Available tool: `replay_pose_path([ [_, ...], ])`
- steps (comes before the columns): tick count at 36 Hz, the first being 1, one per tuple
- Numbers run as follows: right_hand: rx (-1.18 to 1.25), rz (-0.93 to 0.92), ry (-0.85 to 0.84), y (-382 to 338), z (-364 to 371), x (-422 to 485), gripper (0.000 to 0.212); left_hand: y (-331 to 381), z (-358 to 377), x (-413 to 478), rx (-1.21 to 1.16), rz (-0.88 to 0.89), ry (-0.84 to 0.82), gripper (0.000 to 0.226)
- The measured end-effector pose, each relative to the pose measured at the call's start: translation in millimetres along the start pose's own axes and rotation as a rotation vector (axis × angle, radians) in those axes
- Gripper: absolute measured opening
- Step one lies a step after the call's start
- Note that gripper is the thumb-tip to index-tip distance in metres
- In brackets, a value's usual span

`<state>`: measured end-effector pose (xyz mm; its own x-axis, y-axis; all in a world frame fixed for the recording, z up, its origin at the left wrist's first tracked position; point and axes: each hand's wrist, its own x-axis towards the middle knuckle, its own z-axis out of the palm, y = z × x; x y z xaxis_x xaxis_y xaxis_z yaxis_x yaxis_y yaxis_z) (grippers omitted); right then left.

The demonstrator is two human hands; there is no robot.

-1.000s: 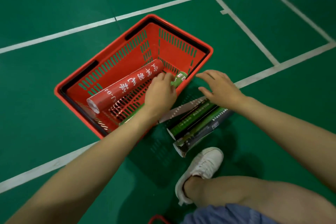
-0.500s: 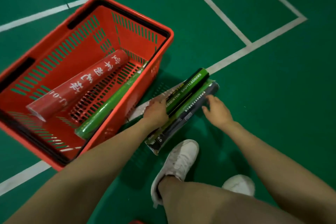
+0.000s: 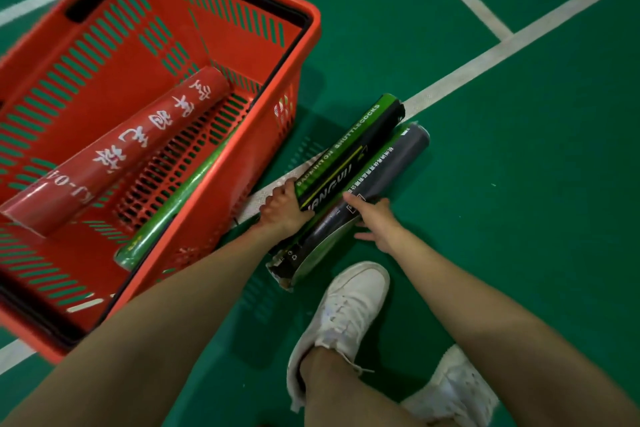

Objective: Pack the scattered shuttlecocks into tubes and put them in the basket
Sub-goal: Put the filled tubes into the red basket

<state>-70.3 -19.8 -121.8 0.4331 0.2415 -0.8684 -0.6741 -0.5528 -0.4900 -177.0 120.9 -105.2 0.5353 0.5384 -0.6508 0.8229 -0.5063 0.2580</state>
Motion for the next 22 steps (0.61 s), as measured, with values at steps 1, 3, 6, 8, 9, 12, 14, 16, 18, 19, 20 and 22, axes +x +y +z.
replay_pose_path([
  [1,0.044,0.007,0.013,-1,3,1,0.101,1,0,-1,0.003,0.008,0.015,0.081],
  [3,0.095,0.019,0.043,-2,8,3,0.086,2,0,-4,-0.003,0.027,0.041,0.081],
  [6,0.118,-0.019,0.088,-7,6,-2,0.066,6,-5,-13,-0.046,0.037,0.058,0.083],
  [8,0.130,-0.065,0.106,-11,0,-6,0.062,12,-11,-24,-0.095,0.066,0.072,0.085],
  [9,0.126,-0.094,0.106,-16,-2,-9,0.062,16,-15,-30,-0.121,0.087,0.091,0.086],
  [12,0.074,-0.186,0.110,-34,-9,-28,0.076,30,-35,-51,-0.170,0.142,0.163,0.086],
  [14,0.054,-0.239,0.127,-50,-14,-45,0.073,39,-53,-66,-0.162,0.185,0.223,0.083],
  [16,0.051,-0.278,0.135,-66,-20,-62,0.061,46,-74,-82,-0.119,0.212,0.288,0.081],
  [18,0.065,-0.316,0.127,-84,-26,-78,0.048,48,-94,-97,-0.083,0.226,0.330,0.080],
  [19,0.077,-0.340,0.125,-92,-27,-87,0.040,47,-103,-103,-0.074,0.237,0.344,0.080],
  [20,0.084,-0.360,0.125,-101,-27,-97,0.036,46,-113,-111,-0.064,0.251,0.359,0.081],
  [22,0.077,-0.395,0.131,-119,-24,-118,0.044,42,-132,-124,-0.040,0.269,0.386,0.082],
])
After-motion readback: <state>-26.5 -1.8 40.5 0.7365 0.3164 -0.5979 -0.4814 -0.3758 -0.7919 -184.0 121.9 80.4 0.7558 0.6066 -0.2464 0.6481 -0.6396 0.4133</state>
